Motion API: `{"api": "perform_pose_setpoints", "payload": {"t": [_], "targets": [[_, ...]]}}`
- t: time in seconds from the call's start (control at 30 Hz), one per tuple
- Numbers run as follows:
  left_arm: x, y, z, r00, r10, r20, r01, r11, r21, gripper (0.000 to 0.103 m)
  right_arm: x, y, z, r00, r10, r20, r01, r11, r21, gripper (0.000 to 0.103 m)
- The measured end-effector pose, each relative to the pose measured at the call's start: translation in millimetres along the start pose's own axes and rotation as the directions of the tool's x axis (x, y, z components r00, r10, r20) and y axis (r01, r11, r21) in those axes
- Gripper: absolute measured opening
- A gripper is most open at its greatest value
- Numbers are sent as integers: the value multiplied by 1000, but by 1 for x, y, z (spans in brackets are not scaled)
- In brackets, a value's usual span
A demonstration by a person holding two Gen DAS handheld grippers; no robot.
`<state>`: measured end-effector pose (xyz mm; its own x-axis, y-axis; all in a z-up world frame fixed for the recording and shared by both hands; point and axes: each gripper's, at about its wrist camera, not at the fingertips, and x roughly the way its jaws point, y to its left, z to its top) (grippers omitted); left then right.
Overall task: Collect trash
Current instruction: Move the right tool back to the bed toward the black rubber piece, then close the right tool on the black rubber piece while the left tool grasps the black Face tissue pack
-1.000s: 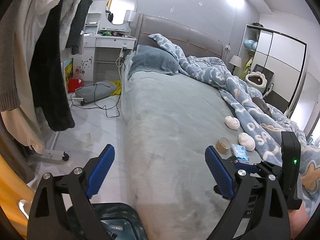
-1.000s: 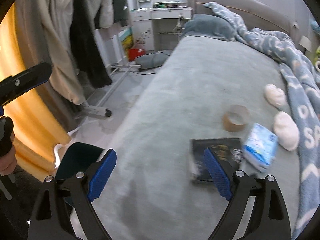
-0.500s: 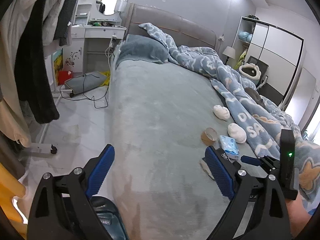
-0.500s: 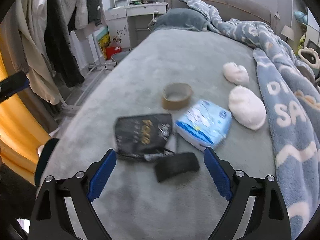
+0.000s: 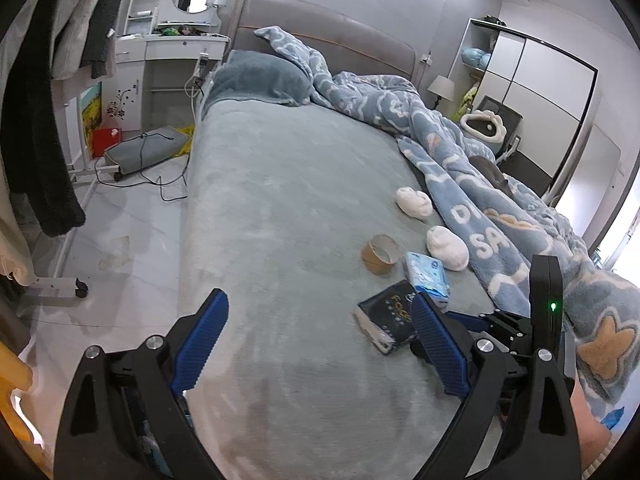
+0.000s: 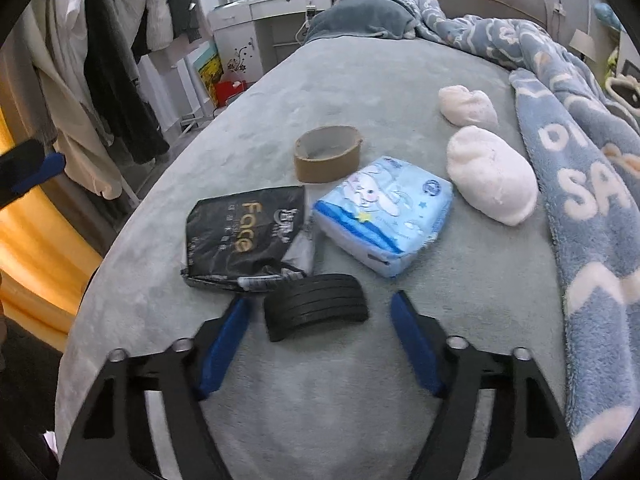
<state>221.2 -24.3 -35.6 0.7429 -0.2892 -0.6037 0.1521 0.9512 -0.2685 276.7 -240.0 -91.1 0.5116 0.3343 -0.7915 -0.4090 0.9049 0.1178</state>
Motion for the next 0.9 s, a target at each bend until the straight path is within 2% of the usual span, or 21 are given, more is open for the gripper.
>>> {"api": "perform_pose_setpoints", "payload": {"t": [0.13,0.17,0.4,0.7,0.9], "targets": [[10,-12,-5,1000,-1,-23,2,1000,18,94,-4,-5,0,1000,15,7,-15,1000,13,51],[13,-15,-6,1000,1,-29,0,1000,25,94,-5,-6,-1,1000,19,9,-19,1000,13,49],[32,-34,-15,998,4,-66,-1,999,40,94,-18,-11,-3,999,17,27,-17,1000,10,47],[63,-62,-27,990,3,-138,6,998,63,95,-48,-44,-5,994,-6,111,-8,992,126,47],[75,-72,-31,987,0,-161,10,998,58,95,-56,-59,-11,993,-4,120,-15,988,153,47]]}}
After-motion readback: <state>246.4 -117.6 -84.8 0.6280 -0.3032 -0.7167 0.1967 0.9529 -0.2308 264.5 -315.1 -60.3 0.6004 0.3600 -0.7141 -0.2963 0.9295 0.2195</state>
